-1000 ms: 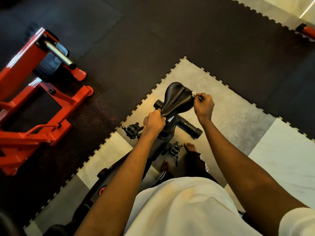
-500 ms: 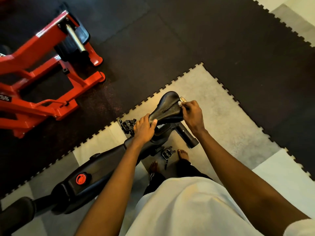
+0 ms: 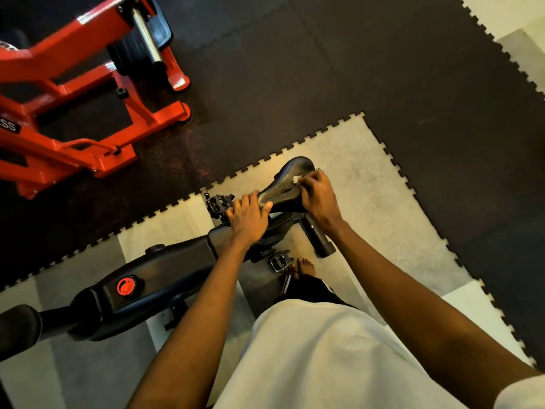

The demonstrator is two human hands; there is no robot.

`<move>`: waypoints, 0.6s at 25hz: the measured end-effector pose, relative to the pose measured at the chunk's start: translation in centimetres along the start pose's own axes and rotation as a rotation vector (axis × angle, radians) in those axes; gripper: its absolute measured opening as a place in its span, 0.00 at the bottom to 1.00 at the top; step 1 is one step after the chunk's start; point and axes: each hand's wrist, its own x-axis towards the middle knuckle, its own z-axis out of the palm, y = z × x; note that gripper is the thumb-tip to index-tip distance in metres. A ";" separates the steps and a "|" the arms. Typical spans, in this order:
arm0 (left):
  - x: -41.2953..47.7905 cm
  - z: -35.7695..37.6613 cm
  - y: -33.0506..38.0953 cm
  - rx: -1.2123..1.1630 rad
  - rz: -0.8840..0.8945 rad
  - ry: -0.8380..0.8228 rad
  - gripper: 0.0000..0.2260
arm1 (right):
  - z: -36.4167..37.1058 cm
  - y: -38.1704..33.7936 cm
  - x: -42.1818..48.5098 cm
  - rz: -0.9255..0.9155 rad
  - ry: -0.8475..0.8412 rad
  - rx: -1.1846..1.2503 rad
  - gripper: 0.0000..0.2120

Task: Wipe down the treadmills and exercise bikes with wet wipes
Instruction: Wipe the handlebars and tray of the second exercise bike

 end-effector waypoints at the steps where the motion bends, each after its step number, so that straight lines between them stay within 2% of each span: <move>1: 0.1 0.1 -0.1 -0.002 0.004 0.006 0.26 | 0.3 -0.9 -0.6 -0.073 -0.074 -0.014 0.13; 3: 0.1 0.4 -0.3 -0.015 0.018 0.027 0.26 | 0.2 -1.3 -1.3 -0.164 -0.179 0.002 0.15; 4: 0.1 0.4 -0.4 -0.031 0.026 0.038 0.26 | -0.2 -0.8 -0.9 -0.155 -0.175 0.012 0.15; 8: 0.0 0.2 -1.3 -0.128 0.084 0.024 0.26 | -1.3 0.0 0.5 0.075 0.010 0.118 0.13; 9: -0.1 0.1 -1.5 -0.174 0.093 0.029 0.26 | -1.0 -0.4 0.7 0.086 0.025 0.133 0.14; 12: -1.1 0.4 -2.3 -0.317 0.074 0.095 0.27 | 0.8 -2.8 -0.3 -0.063 -0.118 0.097 0.16; 15: -1.5 1.2 -2.4 -0.329 0.067 0.162 0.24 | 1.0 -3.2 -0.1 -0.291 -0.245 0.030 0.15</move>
